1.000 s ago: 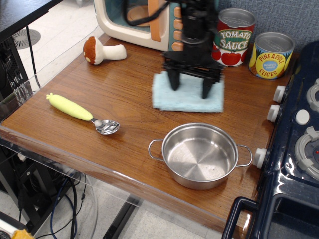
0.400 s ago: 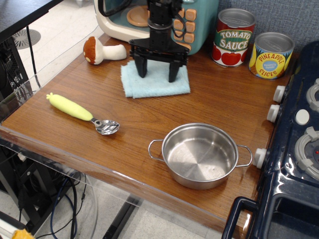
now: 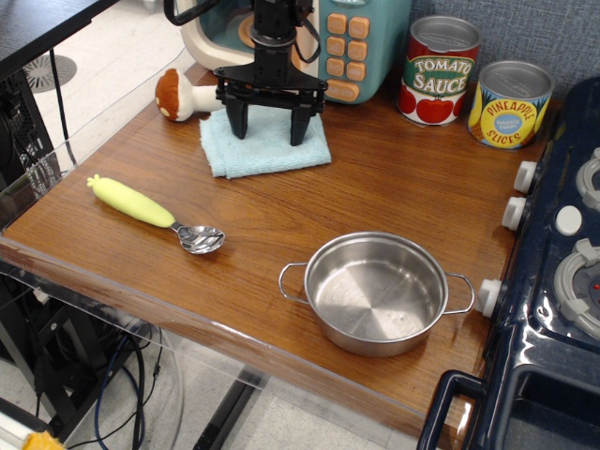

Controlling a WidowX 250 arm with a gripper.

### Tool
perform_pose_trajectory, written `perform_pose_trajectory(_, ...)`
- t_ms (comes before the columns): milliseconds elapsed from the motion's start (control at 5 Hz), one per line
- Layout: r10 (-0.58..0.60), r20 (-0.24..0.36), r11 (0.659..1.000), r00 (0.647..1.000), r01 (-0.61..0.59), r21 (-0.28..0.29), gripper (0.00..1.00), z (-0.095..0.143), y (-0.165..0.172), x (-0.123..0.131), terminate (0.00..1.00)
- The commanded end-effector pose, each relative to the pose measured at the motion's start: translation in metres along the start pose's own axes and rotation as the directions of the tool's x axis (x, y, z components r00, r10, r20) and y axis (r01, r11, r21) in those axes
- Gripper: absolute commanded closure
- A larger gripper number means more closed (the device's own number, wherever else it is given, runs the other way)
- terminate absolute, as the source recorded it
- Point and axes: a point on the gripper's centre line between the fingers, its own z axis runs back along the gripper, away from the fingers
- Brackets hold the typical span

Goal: Slide the blue rag in front of the microwave next to the mushroom.

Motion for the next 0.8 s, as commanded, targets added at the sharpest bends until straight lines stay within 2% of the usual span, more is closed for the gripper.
perform_pose_trajectory(0, 0.011, 0.068, 1.0, 0.998, -0.009, -0.023, 0.0, 0.028, 0.006, 0.006, 0.0)
perform_pose_trajectory(200, 0.011, 0.102, 0.999, 0.995, -0.007, -0.037, 0.0, 0.044, 0.006, 0.01, 0.0)
perform_pose_trajectory(400, 0.026, 0.159, 0.998, 0.987, -0.016, -0.062, 0.0, 0.064, 0.01, 0.016, 0.0)
perform_pose_trajectory(600, 0.026, 0.211, 0.998, 0.977, -0.012, -0.064, 0.0, 0.085, 0.013, 0.015, 0.0)
